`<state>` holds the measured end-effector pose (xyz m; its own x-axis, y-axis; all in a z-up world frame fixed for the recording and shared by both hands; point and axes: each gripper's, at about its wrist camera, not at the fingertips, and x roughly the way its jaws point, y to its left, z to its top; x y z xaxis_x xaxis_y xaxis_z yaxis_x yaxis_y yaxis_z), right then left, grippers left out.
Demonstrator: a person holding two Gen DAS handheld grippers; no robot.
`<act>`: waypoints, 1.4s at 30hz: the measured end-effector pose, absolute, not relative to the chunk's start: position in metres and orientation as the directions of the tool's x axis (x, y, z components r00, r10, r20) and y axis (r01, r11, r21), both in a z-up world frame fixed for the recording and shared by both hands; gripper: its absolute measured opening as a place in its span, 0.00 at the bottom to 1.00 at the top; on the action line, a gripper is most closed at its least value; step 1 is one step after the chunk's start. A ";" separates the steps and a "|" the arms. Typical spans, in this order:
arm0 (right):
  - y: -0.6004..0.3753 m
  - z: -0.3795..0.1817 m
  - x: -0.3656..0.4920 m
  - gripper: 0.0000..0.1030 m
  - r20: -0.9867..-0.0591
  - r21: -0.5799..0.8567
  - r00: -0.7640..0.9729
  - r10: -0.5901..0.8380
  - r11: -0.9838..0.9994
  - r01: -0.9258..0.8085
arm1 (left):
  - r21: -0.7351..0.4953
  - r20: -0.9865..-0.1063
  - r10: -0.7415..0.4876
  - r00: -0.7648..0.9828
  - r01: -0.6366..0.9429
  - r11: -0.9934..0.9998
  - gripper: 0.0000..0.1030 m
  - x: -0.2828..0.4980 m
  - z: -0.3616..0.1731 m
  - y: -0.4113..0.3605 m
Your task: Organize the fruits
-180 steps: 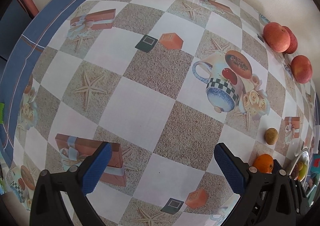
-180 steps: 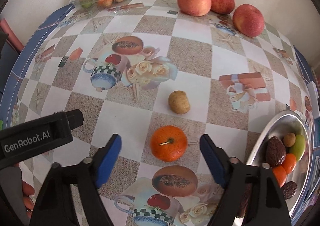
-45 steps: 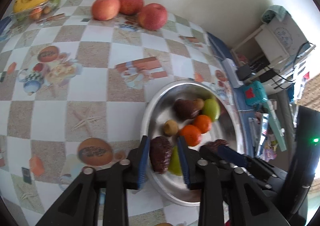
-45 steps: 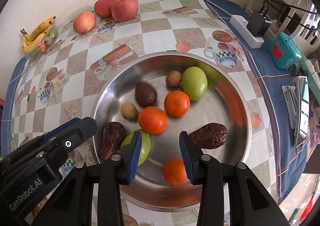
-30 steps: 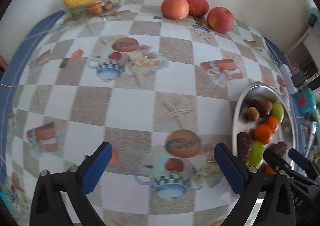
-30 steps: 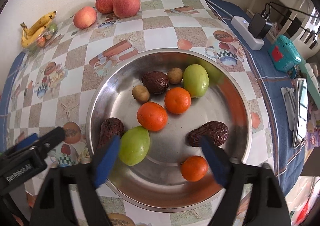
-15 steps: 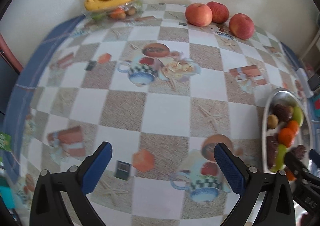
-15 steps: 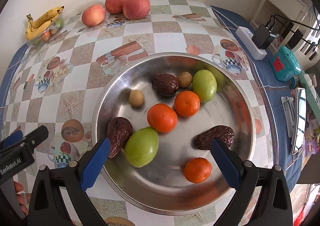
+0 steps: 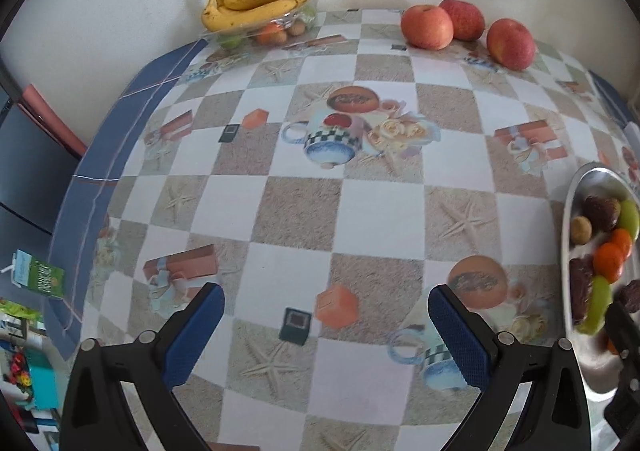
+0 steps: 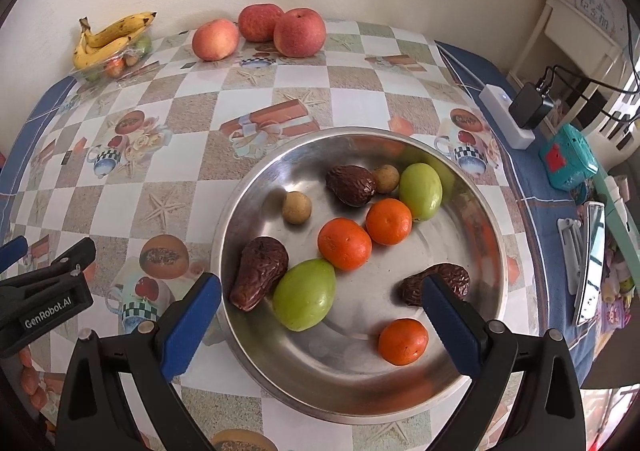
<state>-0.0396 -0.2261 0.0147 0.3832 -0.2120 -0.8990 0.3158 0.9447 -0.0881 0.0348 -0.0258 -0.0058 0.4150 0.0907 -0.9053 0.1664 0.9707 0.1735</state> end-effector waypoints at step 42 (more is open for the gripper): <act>-0.203 0.040 -0.066 0.97 -0.875 -0.088 0.423 -0.235 0.937 0.338 | 0.062 -0.921 -0.024 0.390 0.207 0.976 1.00 -0.002 0.020 -0.001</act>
<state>-0.0657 -0.2026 0.0403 0.4235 -0.2354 -0.8748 0.3382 0.9369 -0.0885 -0.0021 -0.0014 0.0204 0.3897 -0.0236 -0.9206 0.2066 0.9764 0.0624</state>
